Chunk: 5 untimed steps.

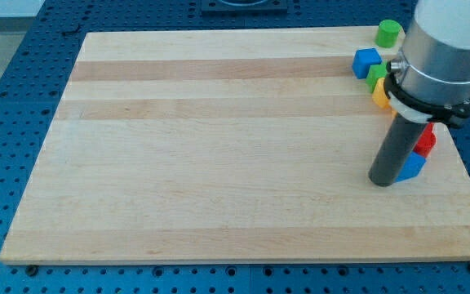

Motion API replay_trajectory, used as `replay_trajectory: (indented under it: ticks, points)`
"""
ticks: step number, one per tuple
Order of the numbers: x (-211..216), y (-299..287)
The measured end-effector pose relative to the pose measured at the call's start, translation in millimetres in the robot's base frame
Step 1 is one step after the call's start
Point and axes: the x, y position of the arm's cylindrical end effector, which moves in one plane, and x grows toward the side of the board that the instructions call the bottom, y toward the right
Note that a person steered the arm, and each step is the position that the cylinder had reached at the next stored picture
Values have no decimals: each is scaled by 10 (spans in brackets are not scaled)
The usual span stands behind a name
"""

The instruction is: Move blue triangle to the red circle

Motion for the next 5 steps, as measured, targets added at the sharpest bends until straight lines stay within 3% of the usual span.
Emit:
replay_trajectory:
  ticks: [3,4,5]
  points:
    - [15,300]
    - [23,194]
    - [-19,-480]
